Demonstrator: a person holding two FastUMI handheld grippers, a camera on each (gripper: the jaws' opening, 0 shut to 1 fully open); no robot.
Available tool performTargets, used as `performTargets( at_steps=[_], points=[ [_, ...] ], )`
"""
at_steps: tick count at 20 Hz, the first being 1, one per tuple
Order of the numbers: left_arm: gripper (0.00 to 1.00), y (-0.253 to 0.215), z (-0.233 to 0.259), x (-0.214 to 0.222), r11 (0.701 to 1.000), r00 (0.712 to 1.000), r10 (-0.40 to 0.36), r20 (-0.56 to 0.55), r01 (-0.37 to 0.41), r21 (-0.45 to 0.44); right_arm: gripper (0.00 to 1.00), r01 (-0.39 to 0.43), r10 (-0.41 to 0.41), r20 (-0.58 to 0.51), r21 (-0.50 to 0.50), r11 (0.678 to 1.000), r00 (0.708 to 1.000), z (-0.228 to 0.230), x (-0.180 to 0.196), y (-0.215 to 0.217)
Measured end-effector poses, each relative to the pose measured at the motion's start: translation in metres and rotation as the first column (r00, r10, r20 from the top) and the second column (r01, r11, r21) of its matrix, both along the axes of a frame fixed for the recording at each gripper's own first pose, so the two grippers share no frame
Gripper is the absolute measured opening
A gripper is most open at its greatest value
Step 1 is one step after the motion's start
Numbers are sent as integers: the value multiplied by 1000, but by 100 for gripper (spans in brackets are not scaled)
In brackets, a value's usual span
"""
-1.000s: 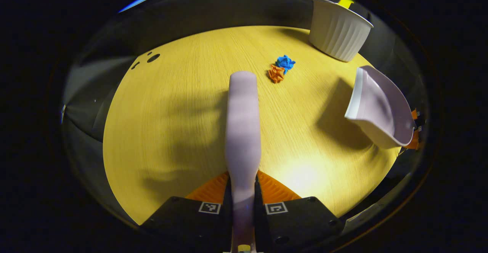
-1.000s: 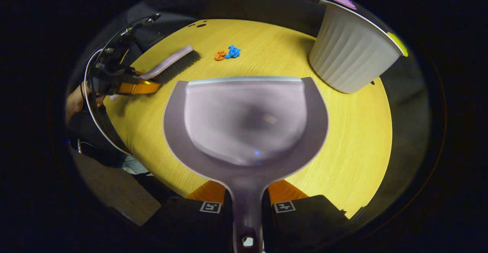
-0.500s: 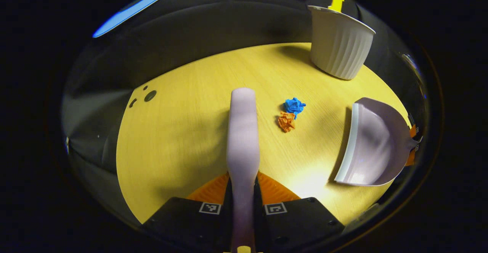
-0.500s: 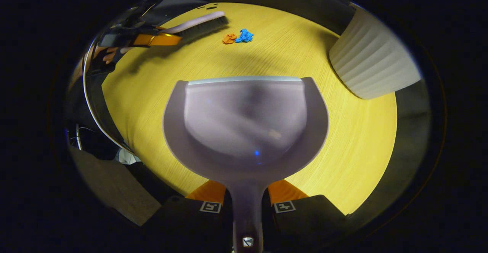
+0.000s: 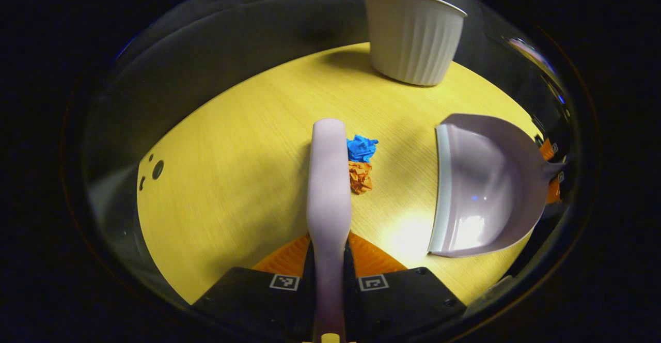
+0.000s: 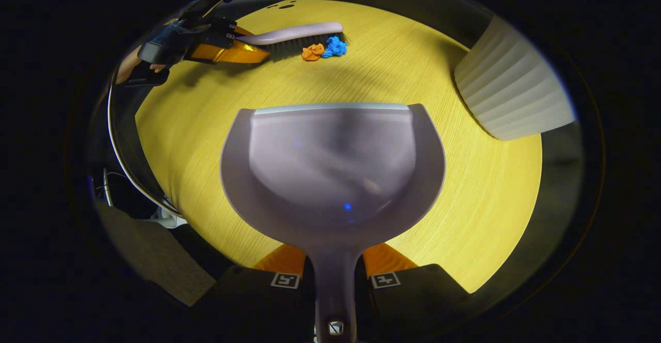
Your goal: Pick up the small broom and dustpan from the desktop, sweep the trash into the dustpan with the broom, and then empty the trash into the garbage bin.
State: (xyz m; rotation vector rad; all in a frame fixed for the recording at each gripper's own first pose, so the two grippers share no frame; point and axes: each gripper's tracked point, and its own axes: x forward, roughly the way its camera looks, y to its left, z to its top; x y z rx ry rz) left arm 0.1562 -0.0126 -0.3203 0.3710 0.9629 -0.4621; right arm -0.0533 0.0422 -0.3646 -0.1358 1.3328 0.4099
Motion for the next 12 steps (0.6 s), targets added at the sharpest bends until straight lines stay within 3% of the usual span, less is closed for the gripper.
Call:
performTargets(
  at_steps=[1,6,12],
  points=[
    [24,-6,0,-4,999,999,-31,-9,31,-13,35,-2,2,4,2,1000,1000,0,2,0],
    [29,-44,1,-34,981,983,-176,-52,171,-91,35,-10,10,22,5,1000,1000,-3,10,2],
    [25,-73,10,-65,961,967,-235,-101,215,-175,35,11,-12,39,23,1000,999,-4,15,6]
  ],
)
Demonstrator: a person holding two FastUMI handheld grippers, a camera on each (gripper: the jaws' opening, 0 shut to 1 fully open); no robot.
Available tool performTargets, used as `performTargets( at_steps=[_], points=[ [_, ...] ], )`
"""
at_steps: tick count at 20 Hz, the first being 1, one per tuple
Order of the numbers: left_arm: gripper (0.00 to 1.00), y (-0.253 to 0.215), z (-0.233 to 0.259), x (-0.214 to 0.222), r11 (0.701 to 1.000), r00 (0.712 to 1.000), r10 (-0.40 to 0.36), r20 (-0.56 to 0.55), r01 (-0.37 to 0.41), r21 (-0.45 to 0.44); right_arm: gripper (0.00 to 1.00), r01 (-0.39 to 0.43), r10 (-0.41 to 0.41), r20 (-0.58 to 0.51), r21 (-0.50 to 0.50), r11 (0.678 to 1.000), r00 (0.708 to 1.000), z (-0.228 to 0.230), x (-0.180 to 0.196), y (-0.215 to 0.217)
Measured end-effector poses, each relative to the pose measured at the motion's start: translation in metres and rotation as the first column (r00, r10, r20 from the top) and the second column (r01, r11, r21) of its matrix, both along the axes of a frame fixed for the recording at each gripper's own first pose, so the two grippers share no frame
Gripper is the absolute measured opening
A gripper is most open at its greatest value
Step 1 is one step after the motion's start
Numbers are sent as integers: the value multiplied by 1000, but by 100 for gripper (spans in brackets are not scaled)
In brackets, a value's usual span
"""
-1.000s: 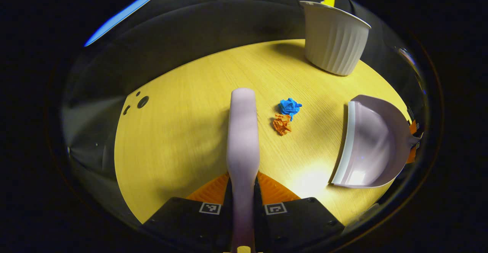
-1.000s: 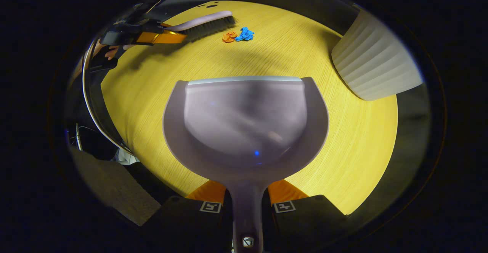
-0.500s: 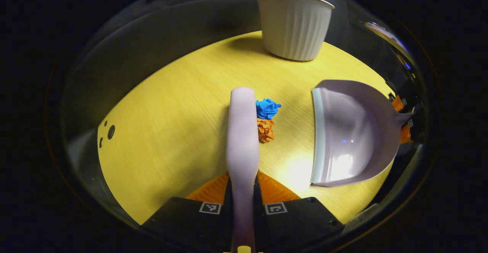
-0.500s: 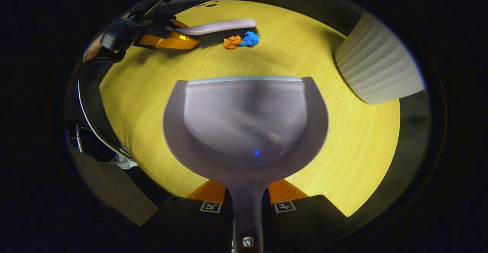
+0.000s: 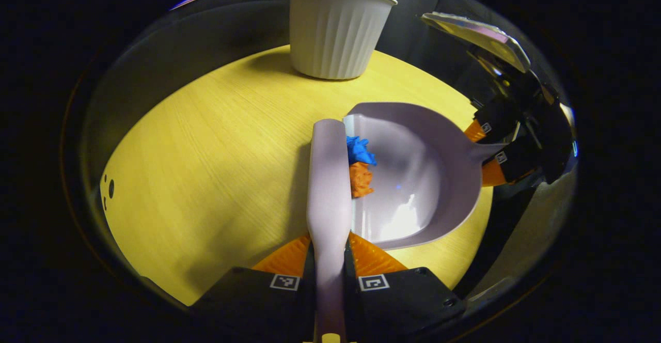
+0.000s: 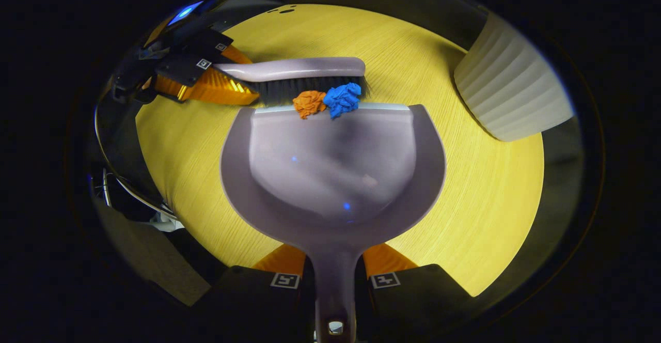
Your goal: Pick up the small broom and dustpan from the desktop, sweep the trash into the dustpan with the broom, and then empty the trash into the garbage bin.
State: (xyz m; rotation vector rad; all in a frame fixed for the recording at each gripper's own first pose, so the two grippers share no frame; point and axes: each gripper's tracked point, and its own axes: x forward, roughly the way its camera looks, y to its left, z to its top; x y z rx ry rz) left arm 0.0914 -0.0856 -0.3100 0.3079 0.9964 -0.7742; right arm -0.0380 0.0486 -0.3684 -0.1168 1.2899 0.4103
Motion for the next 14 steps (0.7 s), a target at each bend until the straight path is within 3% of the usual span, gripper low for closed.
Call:
performTargets(
  at_steps=[3,10,11,14],
  points=[
    [24,-3,8,-1,999,999,48,-3,-48,-19,35,30,-31,33,16,999,999,-9,3,6],
    [24,7,54,9,983,977,172,122,-162,-88,35,113,-125,147,84,990,981,-18,6,12],
    [29,11,54,9,979,971,193,139,-181,-94,35,130,-143,155,91,987,977,-18,4,14],
    [29,19,40,9,978,973,204,103,-199,-60,35,138,-147,103,83,987,984,-26,0,22]
  ],
)
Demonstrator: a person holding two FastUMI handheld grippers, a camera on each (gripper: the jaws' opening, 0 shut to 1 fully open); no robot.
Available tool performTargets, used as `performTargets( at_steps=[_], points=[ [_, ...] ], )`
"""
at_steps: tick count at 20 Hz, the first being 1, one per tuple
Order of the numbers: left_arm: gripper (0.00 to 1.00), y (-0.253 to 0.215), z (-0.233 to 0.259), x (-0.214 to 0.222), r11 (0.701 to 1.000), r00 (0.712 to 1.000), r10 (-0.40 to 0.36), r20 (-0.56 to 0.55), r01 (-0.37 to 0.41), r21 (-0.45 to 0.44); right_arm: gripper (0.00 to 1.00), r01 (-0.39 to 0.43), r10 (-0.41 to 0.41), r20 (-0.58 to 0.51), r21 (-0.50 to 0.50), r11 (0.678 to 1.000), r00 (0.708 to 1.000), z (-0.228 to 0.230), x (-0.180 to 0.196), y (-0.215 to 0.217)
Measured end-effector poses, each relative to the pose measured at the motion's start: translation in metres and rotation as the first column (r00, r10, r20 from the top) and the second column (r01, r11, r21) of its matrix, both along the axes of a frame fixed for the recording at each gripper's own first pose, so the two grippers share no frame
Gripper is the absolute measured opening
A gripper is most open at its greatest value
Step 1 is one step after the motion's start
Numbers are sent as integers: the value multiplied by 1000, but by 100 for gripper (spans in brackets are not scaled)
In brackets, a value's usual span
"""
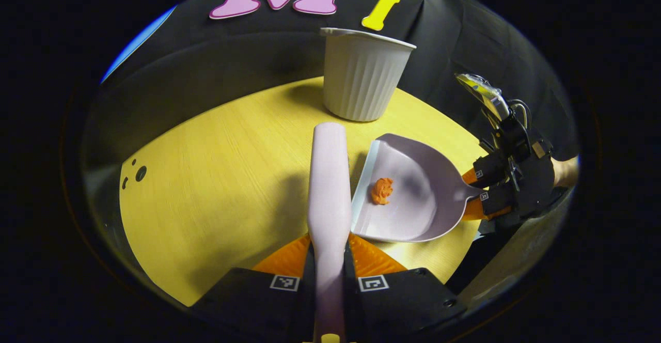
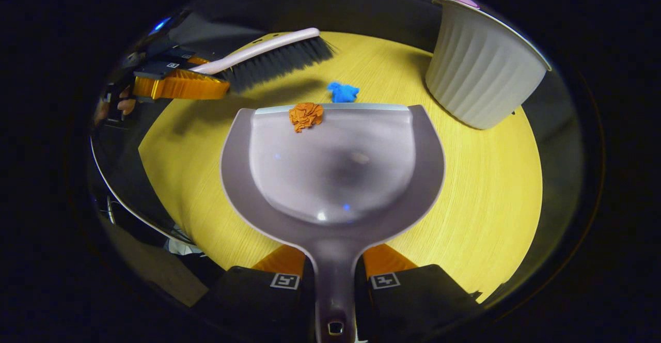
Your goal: Pick up the small broom and dustpan from the desktop, sweep the trash into the dustpan with the broom, and then empty the trash into the garbage bin.
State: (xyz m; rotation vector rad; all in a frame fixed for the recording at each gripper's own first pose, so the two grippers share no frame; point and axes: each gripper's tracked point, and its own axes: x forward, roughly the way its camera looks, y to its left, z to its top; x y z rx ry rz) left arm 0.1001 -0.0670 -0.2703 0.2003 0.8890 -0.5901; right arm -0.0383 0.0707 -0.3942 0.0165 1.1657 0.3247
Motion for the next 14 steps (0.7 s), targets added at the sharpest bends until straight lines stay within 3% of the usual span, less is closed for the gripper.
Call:
performTargets(
  at_steps=[3,4,8,11,14],
  points=[
    [24,16,-24,20,996,999,41,-34,-39,78,35,-22,21,-39,-25,999,999,0,6,1],
    [27,16,-29,31,995,998,55,-28,-53,90,35,-17,16,-48,-18,1000,999,1,7,2],
    [27,23,-32,92,984,995,74,65,-84,156,35,-38,35,-93,-25,999,995,-1,7,-1],
    [27,12,-39,127,985,998,22,58,-32,169,35,-32,30,-118,-12,999,993,0,8,-4],
    [27,-2,-49,135,977,996,-88,22,82,195,35,-23,21,-127,-9,1000,992,0,8,-4]
  ],
)
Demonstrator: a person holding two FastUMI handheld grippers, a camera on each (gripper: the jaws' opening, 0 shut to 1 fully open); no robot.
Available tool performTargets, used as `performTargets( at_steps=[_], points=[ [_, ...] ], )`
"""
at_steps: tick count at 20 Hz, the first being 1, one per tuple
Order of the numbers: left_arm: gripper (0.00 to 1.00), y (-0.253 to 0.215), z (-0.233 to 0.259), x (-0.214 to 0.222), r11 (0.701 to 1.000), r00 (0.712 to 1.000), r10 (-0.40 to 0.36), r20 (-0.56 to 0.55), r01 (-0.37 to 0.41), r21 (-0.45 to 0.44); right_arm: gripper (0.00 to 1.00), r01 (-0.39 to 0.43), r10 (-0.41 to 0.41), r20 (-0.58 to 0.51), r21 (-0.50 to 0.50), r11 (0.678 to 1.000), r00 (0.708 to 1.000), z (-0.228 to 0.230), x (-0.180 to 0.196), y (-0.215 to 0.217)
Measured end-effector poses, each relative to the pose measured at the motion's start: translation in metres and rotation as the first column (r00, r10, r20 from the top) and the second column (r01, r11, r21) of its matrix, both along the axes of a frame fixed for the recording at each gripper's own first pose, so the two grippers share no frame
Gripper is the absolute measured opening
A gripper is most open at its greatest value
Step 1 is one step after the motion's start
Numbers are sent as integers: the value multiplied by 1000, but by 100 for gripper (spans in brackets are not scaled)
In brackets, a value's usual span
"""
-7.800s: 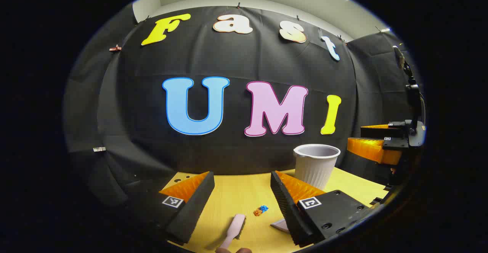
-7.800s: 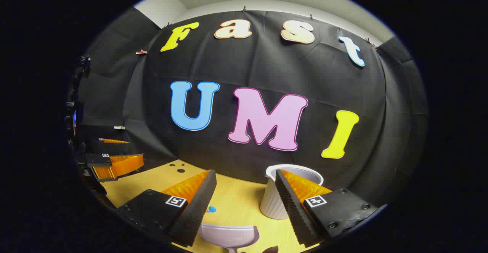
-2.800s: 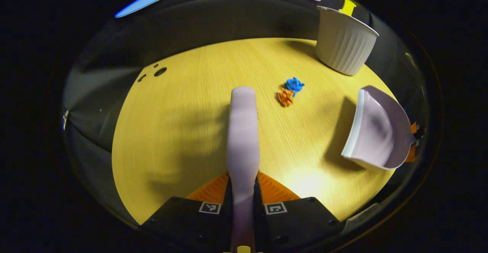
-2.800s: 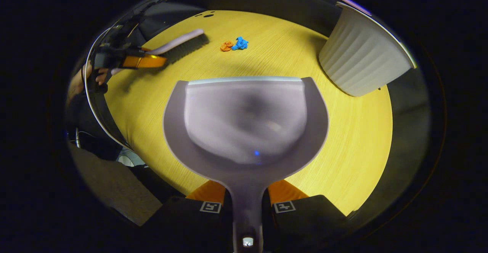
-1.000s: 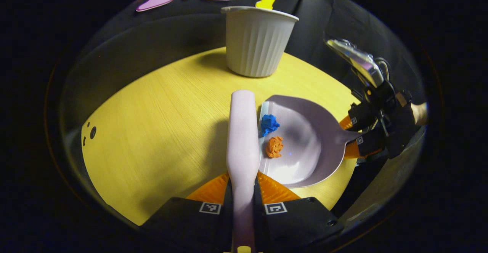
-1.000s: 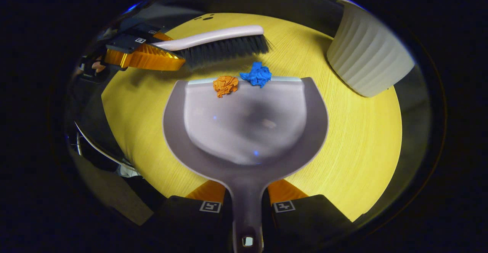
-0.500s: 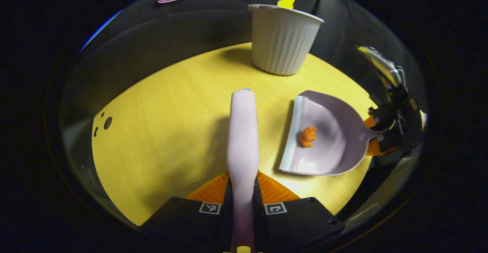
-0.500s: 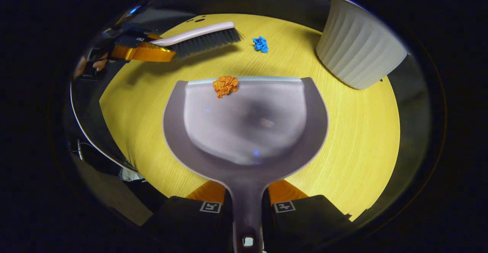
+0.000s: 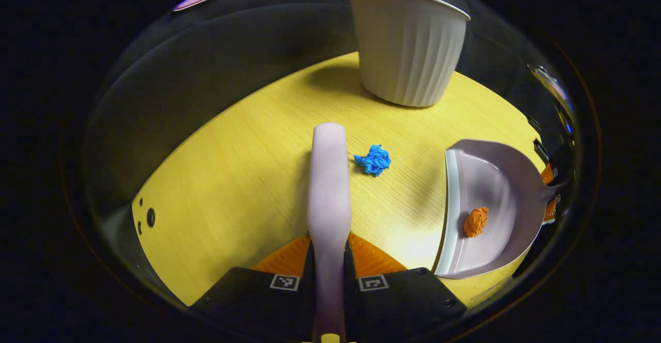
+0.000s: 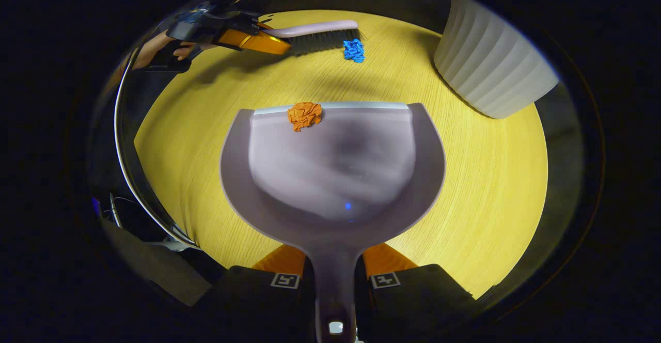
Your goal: Pick up the small broom and dustpan from the desktop, sweep the trash into the dustpan with the broom, and then empty the trash into the garbage bin.
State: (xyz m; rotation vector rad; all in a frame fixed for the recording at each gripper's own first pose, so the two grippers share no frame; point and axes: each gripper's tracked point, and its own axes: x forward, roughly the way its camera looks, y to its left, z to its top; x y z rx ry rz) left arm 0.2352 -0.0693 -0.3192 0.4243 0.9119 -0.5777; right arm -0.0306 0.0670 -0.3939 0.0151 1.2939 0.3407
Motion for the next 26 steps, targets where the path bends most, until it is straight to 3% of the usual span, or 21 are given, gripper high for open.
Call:
performTargets(
  at_steps=[6,10,16,21,26],
  points=[
    [27,-33,3,-37,975,976,-198,-88,187,-118,35,-23,23,-3,-31,999,1000,5,1,0],
    [24,-65,12,-81,951,954,-255,-158,218,-221,35,-11,12,14,-28,1000,1000,3,0,0],
    [27,-80,17,-116,938,935,-284,-214,225,-264,35,10,-9,47,-10,1000,999,-4,-6,1],
    [27,-69,21,-95,967,978,-183,-102,160,-200,35,80,-83,67,42,996,994,-2,-9,5],
    [30,-31,27,-72,989,1000,4,-17,-6,-149,35,132,-135,85,35,991,987,35,-16,-11]
  ],
)
